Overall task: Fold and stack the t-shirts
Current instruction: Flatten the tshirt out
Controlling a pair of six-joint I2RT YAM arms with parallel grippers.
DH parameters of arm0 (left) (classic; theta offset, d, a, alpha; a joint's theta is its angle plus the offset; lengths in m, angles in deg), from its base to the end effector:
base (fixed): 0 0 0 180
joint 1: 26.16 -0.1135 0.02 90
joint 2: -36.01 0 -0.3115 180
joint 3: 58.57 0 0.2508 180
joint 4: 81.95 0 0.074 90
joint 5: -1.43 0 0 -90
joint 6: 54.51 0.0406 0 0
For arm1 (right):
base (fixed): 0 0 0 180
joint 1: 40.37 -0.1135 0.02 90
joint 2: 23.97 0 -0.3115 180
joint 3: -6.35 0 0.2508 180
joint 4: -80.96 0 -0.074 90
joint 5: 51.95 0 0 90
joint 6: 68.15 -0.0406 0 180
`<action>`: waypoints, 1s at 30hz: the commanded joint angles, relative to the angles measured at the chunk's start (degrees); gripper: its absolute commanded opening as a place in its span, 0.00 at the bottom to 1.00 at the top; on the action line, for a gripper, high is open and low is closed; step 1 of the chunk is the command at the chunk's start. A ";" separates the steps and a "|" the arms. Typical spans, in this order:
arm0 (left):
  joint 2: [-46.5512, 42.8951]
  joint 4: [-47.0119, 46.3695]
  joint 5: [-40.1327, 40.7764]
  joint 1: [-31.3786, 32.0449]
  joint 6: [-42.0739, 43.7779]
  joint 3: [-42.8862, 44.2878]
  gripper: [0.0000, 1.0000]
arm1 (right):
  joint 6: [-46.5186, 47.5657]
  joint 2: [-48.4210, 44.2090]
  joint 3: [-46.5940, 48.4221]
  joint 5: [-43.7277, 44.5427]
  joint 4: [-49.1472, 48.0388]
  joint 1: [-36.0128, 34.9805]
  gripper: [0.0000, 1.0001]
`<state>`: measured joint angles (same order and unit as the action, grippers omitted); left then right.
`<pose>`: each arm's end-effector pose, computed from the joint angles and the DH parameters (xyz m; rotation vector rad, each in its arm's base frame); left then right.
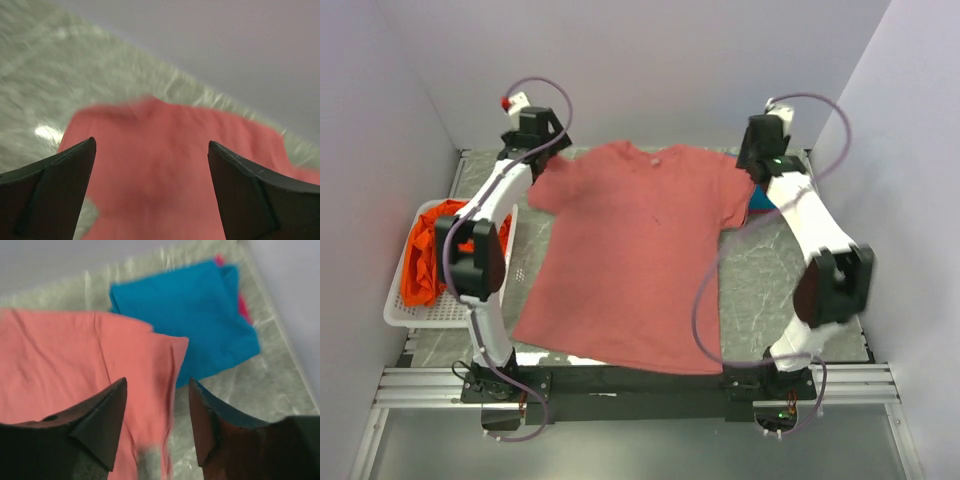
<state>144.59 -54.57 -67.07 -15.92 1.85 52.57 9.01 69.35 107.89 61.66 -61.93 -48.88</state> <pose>0.4664 -0.0691 0.3730 -0.6303 1.8707 -0.1230 0.3818 0.0407 0.4066 0.3253 2.0087 -0.1939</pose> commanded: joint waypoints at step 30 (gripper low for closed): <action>-35.63 12.04 -3.22 14.90 -24.27 -54.85 0.99 | -10.97 27.89 10.40 -22.74 8.03 -8.10 0.80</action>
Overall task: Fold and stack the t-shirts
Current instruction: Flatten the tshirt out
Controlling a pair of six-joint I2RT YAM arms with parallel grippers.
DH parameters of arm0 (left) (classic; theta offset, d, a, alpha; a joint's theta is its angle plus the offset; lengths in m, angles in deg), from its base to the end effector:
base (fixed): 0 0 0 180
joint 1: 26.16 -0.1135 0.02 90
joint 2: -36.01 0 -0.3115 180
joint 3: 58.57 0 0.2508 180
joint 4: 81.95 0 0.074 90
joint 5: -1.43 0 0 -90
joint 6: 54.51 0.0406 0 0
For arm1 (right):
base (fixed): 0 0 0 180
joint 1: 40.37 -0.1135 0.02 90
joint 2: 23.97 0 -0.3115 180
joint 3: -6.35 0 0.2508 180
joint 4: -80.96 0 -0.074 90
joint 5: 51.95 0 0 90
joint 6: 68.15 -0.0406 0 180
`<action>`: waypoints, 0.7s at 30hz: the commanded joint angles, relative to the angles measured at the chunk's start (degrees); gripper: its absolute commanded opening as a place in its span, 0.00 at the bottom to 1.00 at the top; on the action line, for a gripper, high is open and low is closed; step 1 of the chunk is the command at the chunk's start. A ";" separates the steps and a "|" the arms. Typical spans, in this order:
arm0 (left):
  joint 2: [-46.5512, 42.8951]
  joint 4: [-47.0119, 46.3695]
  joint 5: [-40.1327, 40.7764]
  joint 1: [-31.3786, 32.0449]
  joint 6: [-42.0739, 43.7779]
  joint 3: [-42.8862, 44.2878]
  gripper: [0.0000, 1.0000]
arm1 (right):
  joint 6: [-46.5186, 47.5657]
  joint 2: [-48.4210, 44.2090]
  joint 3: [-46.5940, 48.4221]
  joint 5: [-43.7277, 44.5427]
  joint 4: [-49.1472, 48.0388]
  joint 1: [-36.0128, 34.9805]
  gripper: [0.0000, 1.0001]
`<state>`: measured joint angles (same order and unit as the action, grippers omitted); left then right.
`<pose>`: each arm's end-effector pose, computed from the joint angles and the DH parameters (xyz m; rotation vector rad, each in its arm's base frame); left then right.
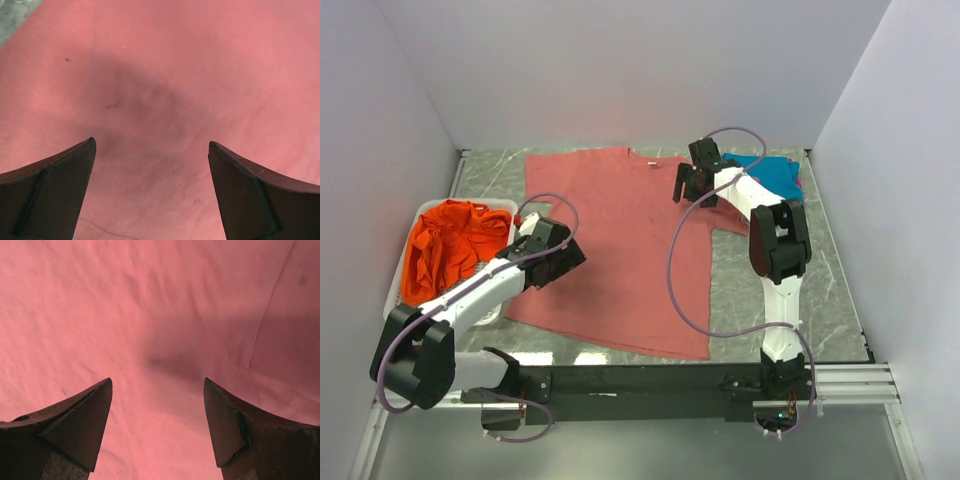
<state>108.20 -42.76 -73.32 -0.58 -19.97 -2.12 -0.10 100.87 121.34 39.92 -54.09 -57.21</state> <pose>0.2131 -0.0902 0.2494 -0.7459 2.3856 -0.2585 0.4896 0.1468 0.2326 0.1265 2.5390 0.2287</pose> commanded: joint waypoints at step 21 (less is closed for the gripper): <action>29.83 0.32 1.64 -13.19 4.38 19.06 0.99 | -26.80 -44.39 -66.06 2.70 -15.29 -24.08 0.79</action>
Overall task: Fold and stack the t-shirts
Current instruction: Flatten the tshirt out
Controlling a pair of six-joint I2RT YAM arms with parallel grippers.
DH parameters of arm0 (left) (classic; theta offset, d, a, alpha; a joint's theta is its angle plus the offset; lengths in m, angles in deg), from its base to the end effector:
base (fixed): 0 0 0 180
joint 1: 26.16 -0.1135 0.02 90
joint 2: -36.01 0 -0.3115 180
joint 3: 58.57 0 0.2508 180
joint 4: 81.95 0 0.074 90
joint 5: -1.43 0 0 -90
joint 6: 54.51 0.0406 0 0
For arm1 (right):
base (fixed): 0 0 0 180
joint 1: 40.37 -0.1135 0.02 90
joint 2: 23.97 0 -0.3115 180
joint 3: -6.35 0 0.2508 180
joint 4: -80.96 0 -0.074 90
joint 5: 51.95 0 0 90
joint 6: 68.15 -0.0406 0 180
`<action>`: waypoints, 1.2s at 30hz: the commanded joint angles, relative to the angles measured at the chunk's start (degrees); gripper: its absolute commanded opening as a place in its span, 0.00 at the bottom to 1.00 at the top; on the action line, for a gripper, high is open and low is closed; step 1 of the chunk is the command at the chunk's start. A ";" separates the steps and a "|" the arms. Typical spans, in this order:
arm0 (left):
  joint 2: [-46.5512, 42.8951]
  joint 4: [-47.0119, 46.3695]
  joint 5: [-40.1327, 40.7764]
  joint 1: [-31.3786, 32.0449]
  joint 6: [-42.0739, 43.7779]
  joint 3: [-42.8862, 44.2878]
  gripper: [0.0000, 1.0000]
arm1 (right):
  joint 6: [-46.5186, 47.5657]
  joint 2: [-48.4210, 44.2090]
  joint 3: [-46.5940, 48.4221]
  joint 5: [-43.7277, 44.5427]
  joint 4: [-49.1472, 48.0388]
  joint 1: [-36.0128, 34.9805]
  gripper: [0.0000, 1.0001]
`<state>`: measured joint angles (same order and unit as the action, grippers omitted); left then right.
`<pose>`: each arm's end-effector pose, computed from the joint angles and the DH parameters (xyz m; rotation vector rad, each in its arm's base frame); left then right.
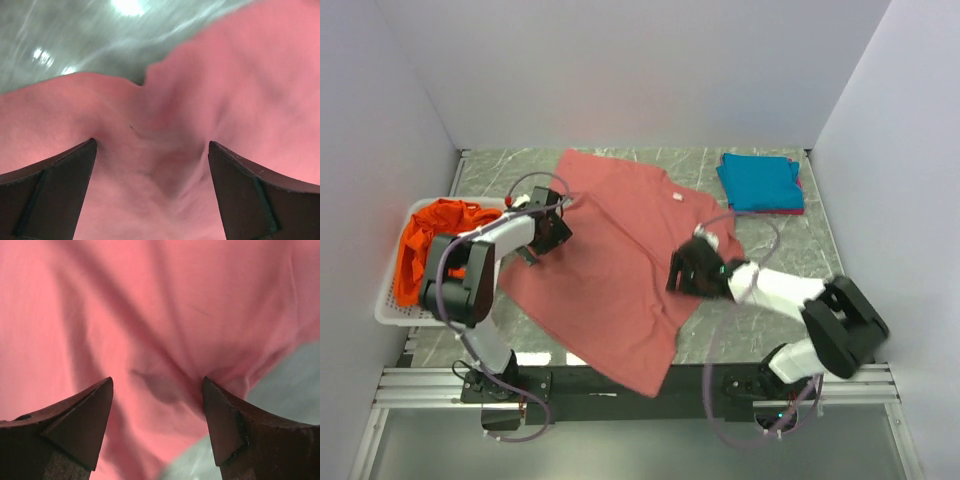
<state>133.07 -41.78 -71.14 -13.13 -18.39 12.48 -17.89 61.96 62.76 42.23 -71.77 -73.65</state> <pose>0.3235 -0.0624 0.2095 -0.9978 2.4356 0.0306 0.2347 0.1505 0.2048 0.1752 2.6012 0.3861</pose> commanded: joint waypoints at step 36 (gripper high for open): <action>-14.53 -3.03 -0.11 4.54 4.67 -2.81 0.99 | 16.28 45.19 75.65 -2.16 27.44 7.96 0.88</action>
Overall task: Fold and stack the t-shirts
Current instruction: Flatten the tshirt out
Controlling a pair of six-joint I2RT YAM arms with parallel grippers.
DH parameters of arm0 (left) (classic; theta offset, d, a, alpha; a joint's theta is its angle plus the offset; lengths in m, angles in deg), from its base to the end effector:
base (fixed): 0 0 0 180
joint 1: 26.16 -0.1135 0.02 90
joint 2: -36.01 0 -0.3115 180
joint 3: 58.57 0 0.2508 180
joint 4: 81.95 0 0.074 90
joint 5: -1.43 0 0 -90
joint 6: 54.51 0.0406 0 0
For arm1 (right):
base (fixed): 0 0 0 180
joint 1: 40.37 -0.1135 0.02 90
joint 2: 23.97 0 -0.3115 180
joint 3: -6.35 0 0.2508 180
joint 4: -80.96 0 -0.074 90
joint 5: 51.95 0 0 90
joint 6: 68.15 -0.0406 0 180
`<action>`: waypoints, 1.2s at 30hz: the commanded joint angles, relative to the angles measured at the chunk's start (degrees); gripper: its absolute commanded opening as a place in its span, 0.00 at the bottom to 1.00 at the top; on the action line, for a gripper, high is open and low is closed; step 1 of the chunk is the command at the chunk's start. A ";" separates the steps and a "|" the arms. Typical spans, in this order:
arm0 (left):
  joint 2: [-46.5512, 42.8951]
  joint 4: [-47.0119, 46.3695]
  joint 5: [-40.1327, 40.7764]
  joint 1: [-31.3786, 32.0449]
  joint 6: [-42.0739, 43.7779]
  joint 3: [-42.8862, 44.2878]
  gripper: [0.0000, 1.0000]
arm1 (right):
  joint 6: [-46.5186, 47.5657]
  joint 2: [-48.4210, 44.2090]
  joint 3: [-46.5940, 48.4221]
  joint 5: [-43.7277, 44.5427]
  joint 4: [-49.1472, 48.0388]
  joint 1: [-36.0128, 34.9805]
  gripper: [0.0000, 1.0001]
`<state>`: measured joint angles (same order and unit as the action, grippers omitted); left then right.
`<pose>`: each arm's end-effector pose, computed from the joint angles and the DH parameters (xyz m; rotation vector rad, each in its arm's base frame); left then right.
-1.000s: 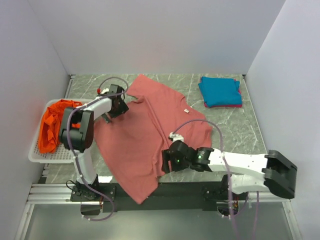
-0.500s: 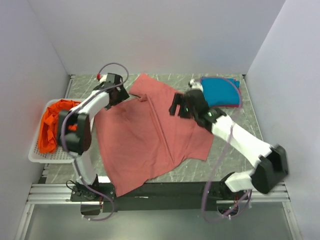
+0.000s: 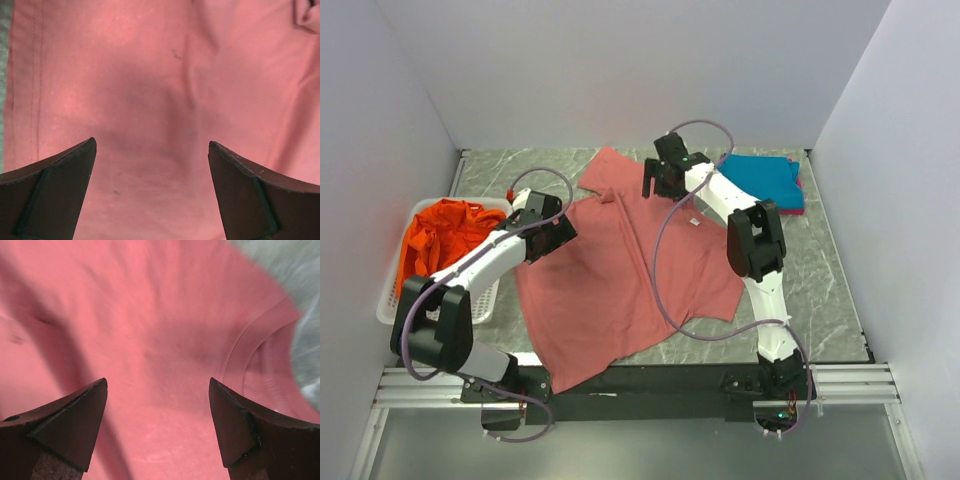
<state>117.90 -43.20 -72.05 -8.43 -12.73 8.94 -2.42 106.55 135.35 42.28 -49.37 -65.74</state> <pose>0.2766 -0.0763 0.2693 -0.7578 2.3303 -0.1460 0.4936 0.2307 0.2544 0.0085 2.4825 0.2838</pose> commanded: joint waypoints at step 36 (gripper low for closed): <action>54.96 11.83 -6.41 -6.14 10.78 65.06 0.99 | -4.92 -33.75 -51.96 -1.50 -14.04 16.93 0.86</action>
<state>172.50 -34.83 -74.92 -14.39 -3.77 70.23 -9.50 76.73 82.48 39.35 -61.41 -49.30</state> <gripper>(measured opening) 0.995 0.863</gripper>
